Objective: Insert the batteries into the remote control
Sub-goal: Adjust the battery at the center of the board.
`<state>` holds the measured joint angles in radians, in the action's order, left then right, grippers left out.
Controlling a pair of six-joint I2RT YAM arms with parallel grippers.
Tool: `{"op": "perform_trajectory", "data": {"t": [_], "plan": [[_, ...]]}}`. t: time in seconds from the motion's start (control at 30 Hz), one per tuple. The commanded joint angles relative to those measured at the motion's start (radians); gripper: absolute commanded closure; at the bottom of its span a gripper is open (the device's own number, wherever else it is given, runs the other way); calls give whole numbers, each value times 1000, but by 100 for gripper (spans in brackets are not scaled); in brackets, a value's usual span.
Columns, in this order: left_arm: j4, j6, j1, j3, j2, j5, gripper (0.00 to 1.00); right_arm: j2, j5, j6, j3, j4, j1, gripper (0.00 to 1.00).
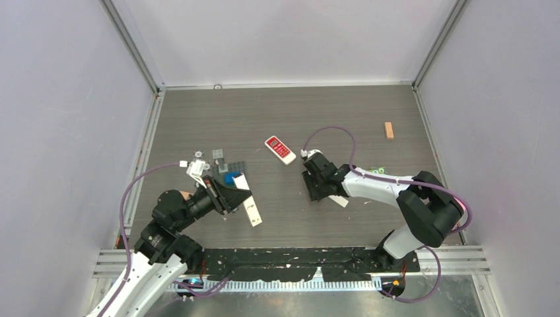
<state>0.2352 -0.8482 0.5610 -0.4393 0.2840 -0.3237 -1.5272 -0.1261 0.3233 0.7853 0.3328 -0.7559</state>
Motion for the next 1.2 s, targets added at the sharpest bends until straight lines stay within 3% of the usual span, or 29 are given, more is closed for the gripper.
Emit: {"op": "perform_trajectory", "data": {"t": [0.0,0.17,0.3,0.4,0.57,0.7,0.97,1.17], "plan": [[-54,-5,2,-3,-27,-8,100,-21,40,-3,-4,-39,18,65],[-40,11,2,2,-38,-14,100,-17,106,-33,-29,-44,17,87],[-6,5,1,5,-53,6,100,33,201,-114,-48,-50,11,94],[0,-28,1,7,-70,35,100,60,321,-206,-19,-55,-34,95],[40,-58,2,-33,-68,49,100,-12,247,-293,138,83,-90,94],[81,-42,2,-103,-67,40,100,-69,178,-465,229,170,-157,91],[220,30,2,-268,-47,87,98,-142,129,-714,281,193,-183,91],[245,32,2,-299,-46,123,98,-168,137,-780,288,211,-186,82]]}}
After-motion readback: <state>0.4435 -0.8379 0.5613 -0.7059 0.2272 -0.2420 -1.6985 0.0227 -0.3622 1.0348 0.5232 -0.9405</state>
